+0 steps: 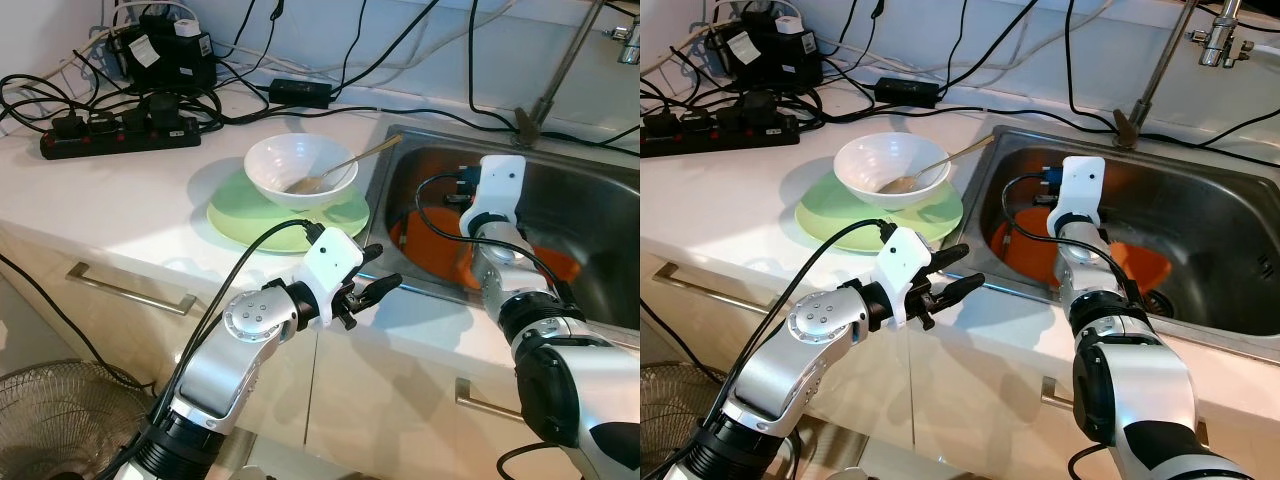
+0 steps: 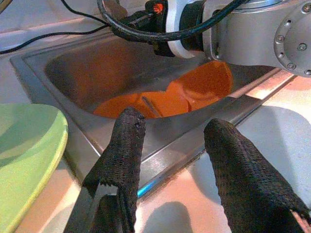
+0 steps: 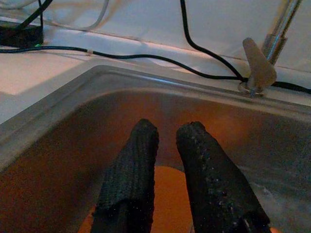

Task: Kitchen organization

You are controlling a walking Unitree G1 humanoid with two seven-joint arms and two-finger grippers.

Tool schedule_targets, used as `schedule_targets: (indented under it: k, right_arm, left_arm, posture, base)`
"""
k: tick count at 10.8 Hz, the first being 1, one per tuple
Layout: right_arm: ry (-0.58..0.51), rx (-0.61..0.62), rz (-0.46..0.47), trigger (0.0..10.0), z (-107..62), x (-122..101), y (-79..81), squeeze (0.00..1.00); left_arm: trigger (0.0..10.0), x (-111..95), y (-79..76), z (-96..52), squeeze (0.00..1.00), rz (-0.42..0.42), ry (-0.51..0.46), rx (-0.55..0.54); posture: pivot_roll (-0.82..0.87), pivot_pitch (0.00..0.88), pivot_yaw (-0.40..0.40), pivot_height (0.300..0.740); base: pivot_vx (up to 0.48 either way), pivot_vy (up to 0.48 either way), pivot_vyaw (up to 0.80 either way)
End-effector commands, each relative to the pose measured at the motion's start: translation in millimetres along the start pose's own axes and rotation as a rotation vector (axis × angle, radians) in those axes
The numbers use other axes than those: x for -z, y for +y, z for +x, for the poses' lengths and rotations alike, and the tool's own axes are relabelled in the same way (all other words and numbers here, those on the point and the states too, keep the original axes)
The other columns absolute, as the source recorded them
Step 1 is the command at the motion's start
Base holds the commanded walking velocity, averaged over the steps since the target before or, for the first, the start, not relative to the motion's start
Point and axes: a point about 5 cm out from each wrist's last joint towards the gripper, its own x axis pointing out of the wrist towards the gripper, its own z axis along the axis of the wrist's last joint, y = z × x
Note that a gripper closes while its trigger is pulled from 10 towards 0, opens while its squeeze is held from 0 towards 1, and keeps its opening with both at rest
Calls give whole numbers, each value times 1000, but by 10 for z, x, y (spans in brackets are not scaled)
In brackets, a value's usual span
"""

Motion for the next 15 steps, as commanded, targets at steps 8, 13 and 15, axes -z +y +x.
schedule_targets:
  k: [8,13,15]
  right_arm:
    - [-15,-14,-7,10000,21,-60,42,0]
    - [-149,-51,29,10000,15,-231,108,0]
    - [-320,-99,71,10000,-37,-436,178,0]
  left_arm:
    - [10000,3,-12,-2,0,18,6,-6]
    - [10000,-204,273,-4,0,103,-98,-216]
    - [10000,-511,629,-74,0,174,-263,-503]
  posture:
    - [278,40,-60,725]
    - [241,36,-48,725]
    - [242,37,-49,725]
  base:
    - [0,0,0]
    - [0,0,0]
    - [0,0,0]
